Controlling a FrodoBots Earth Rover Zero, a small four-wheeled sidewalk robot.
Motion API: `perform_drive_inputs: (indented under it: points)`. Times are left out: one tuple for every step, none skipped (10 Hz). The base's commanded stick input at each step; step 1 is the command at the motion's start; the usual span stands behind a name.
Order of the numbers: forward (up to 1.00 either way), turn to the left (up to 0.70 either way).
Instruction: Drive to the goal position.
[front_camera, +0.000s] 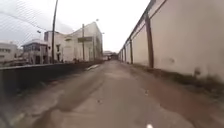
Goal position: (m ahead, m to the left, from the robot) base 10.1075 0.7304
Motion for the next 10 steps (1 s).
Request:
perform_drive_inputs:
  points:
    - [0.7, 0.0]
    - [0.7, 0.0]
    - [0.7, 0.0]
    - [0.7, 0.0]
    - [0.7, 0.0]
    - [0.7, 0.01]
    - [0.7, 0.09]
    - [0.7, 0.24]
    - [0.7, 0.27]
    - [0.7, 0.02]
